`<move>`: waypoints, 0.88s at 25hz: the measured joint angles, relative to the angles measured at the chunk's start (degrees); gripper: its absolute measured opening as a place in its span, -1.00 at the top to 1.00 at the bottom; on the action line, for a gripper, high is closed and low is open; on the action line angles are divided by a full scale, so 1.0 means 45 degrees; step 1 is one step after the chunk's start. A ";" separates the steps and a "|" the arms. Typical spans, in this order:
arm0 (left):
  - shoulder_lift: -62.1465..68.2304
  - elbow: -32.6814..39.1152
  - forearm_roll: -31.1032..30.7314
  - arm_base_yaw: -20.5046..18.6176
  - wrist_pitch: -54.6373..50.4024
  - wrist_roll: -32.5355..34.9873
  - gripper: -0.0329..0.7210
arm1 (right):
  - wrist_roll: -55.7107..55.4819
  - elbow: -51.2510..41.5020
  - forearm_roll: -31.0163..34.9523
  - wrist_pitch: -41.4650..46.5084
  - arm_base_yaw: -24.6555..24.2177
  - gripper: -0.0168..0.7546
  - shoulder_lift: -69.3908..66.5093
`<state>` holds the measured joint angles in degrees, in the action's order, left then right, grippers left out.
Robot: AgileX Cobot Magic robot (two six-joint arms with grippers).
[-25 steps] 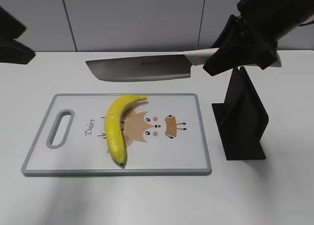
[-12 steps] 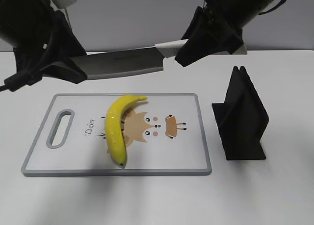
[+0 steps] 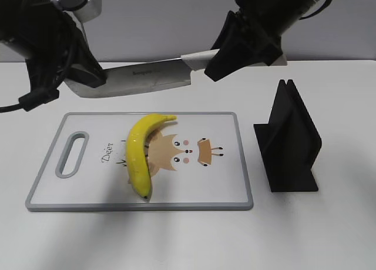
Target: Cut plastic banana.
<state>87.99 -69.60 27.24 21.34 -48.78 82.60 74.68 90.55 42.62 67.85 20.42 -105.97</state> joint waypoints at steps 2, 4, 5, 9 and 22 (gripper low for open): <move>0.0000 0.0000 -0.0171 0.0000 0.0000 0.0016 0.85 | 0.0048 0.0000 0.0127 -0.0059 0.0000 0.50 -0.0104; 0.0000 0.0000 -0.0343 0.0000 0.0033 0.0016 0.85 | 0.0089 0.0013 0.0176 -0.0156 0.0000 0.50 -0.0238; 0.0000 0.0000 -0.0468 0.0000 0.0074 0.0007 0.86 | 0.0105 0.0013 0.0195 -0.0224 0.0000 0.50 -0.0325; 0.0110 0.0000 -0.0800 0.0000 0.0197 0.0007 0.86 | 0.0061 0.0025 0.0106 -0.0527 0.0053 0.49 -0.0628; 0.1132 0.0000 -0.0925 0.0110 0.0758 -0.0436 0.92 | -0.1953 0.0257 -0.4373 -0.1420 0.1235 0.48 -0.1621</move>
<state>93.08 -69.60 23.08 21.83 -45.37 80.64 65.89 91.71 22.94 61.46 25.98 -113.27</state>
